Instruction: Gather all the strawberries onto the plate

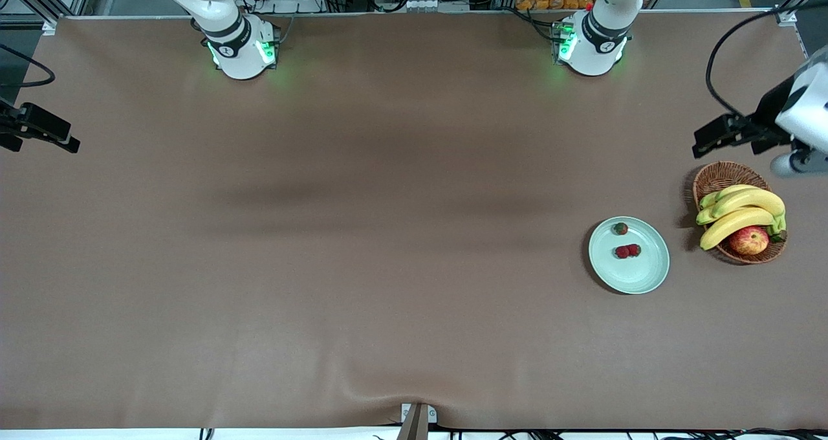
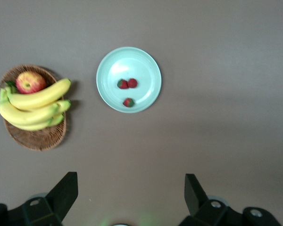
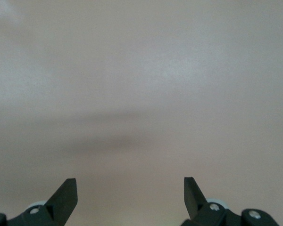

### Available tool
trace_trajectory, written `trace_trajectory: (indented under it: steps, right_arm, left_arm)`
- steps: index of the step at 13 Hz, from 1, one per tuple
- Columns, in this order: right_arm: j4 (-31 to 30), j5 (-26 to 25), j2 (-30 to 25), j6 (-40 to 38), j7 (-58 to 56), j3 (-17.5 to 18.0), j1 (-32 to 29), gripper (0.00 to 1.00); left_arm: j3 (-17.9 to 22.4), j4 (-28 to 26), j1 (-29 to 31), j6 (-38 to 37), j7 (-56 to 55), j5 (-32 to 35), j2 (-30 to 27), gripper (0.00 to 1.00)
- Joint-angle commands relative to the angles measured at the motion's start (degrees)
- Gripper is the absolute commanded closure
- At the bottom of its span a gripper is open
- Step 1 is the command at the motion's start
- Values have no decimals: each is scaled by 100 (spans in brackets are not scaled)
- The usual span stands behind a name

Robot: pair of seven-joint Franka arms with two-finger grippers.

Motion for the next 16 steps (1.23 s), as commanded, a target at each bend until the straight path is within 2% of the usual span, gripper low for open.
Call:
trace_trajectory:
  steps: [1,3,6,9,11,12,16]
  right_arm:
    - [91,-63,6,-44,23,-7,-11,0]
    - [91,-54,6,-35,23,-7,-11,0]
    - [91,-80,6,-26,23,-7,-20,0]
    - [109,-107,6,-35,23,-16,-29,0]
    - [109,-116,6,-35,23,-25,-29,0]
    - [109,-116,6,-43,23,-25,-29,0]
    - [109,-107,6,-35,23,-16,-29,0]
  left_arm:
    - [1394,-447,-1222,-67,114,-245,-549,0]
    - [2230,-649,-2057,-67,9,-272,-733,0]
    - [3188,-975,-3043,29,-175,-289,-936,0]
    - [3524,-1308,-3353,231,-185,-290,-1199,0]
    - [4199,-1529,-3948,337,-185,-281,-1384,0]
    - [4341,-1512,-4064,329,-185,-281,-1385,0]
    - [4352,-1074,-4101,144,-97,-228,-1148,0]
